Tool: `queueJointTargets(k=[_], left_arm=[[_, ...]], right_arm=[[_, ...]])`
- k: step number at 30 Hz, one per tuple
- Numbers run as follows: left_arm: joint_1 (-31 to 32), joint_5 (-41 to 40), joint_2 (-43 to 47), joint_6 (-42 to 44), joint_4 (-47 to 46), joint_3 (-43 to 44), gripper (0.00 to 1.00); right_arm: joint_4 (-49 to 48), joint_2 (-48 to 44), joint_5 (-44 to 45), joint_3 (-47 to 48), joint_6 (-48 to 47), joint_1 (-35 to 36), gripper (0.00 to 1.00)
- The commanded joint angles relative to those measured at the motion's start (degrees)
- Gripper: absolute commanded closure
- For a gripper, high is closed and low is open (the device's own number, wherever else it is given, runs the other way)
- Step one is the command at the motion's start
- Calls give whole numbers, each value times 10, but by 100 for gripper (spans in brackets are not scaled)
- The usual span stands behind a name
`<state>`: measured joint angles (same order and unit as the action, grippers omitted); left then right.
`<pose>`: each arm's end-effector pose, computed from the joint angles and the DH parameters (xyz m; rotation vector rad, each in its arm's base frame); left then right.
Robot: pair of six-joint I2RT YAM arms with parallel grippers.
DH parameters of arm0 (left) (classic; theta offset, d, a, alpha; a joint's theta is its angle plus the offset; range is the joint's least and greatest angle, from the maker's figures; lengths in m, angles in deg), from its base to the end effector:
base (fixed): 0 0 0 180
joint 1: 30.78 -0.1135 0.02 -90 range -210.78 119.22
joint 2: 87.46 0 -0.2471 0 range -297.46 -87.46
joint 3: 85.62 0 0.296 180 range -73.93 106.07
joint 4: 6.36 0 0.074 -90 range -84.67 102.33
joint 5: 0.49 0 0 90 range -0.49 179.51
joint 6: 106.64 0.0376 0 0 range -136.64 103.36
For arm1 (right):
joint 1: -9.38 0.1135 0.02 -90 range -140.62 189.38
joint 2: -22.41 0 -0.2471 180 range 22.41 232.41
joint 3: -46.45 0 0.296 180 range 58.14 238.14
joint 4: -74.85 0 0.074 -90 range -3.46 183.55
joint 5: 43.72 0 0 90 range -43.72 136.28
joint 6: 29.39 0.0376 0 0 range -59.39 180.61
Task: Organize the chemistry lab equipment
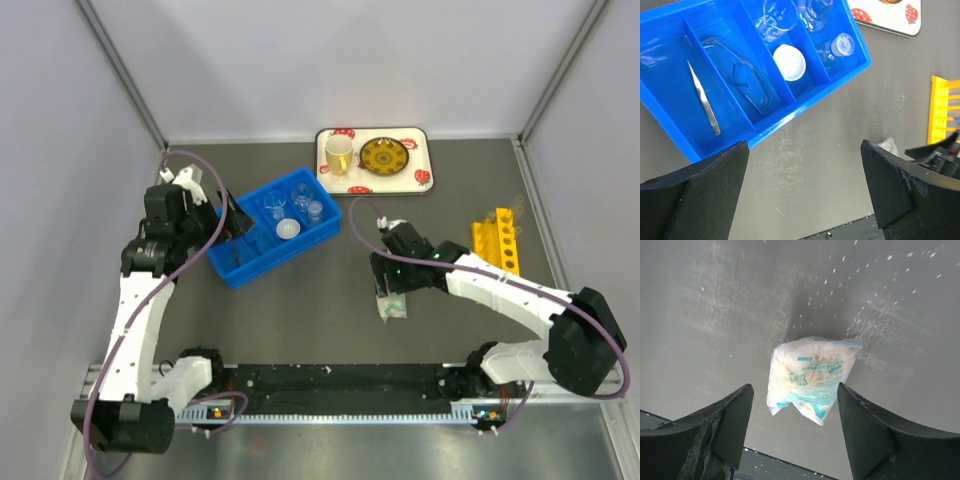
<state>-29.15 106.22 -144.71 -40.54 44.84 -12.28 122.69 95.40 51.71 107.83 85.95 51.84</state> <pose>0.2603 -0.0182 0.3401 -0.2608 2.1956 -0.5688 0.2195 0.1960 0.1943 -0.3580 2.6076 0.2973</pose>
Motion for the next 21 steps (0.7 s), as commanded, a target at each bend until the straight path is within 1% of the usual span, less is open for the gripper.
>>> queueJointTargets(k=[1, 8, 11, 12, 14, 15, 17, 18, 21], left_arm=[[2, 50, 30, 18, 17, 1, 1], [3, 73, 57, 31, 35, 15, 1], [2, 83, 69, 32, 35, 13, 1], [2, 95, 72, 29, 32, 10, 1], [2, 101, 79, 27, 31, 3, 1], [3, 103, 83, 26, 29, 1, 1], [7, 110, 91, 23, 28, -5, 1], [8, 114, 99, 12, 19, -9, 1], [9, 124, 121, -14, 6, -28, 1]], right_arm=[[-29, 29, 24, -19, 30, 26, 31], [-31, 60, 45, -46, 59, 46, 32], [-31, 78, 56, -46, 70, 48, 39], [-31, 82, 57, -44, 73, 51, 50], [-30, 94, 63, -36, 80, 54, 65], [-31, 106, 65, -33, 81, 55, 79], [-29, 117, 70, -21, 84, 61, 89], [-27, 130, 72, -14, 84, 65, 99], [0, 153, 90, 29, 81, 82, 100]])
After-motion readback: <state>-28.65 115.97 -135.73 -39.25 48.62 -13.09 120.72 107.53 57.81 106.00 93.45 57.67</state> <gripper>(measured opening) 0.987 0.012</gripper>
